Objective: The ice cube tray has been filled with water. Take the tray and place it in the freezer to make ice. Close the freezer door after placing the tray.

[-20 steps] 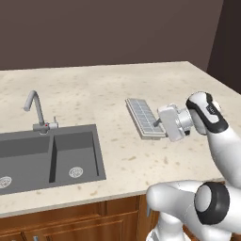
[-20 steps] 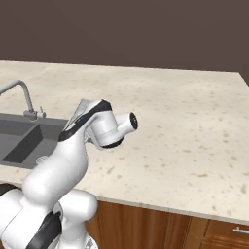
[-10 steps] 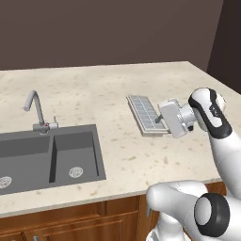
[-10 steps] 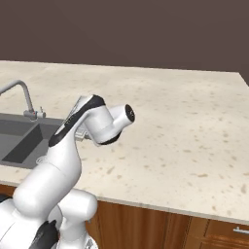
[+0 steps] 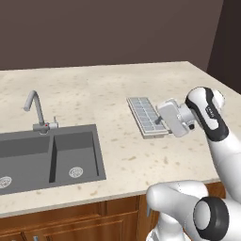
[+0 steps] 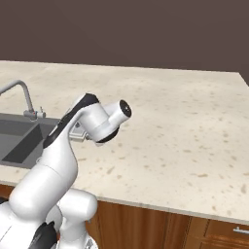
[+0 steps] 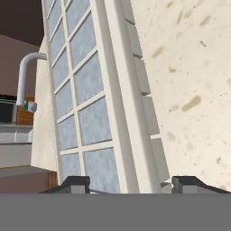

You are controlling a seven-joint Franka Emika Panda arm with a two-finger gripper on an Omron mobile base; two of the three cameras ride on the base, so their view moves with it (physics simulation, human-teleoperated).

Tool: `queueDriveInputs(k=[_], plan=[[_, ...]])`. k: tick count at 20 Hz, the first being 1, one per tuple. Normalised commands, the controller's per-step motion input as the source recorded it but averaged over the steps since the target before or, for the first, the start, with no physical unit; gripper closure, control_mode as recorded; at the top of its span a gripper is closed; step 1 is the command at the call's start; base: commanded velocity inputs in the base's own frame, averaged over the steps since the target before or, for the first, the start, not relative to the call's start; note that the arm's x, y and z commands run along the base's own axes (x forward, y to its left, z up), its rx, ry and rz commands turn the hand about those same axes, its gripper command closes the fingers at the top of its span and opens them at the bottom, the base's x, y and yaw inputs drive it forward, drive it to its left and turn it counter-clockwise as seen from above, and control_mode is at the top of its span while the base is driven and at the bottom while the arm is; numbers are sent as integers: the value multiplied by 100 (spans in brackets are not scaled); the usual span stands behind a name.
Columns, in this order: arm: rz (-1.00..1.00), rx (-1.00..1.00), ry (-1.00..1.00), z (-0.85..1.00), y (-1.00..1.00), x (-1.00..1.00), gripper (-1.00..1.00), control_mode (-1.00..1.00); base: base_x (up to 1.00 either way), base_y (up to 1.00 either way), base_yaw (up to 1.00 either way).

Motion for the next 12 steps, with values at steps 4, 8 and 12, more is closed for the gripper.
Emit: queueDriveInputs(k=[4, 8, 12], plan=[[0, 1, 0, 0, -16, 0, 100, -100, 0, 0, 0], [0, 0, 0, 0, 0, 0, 100, -100, 0, 0, 0], [0, 0, 0, 0, 0, 0, 100, -100, 0, 0, 0]])
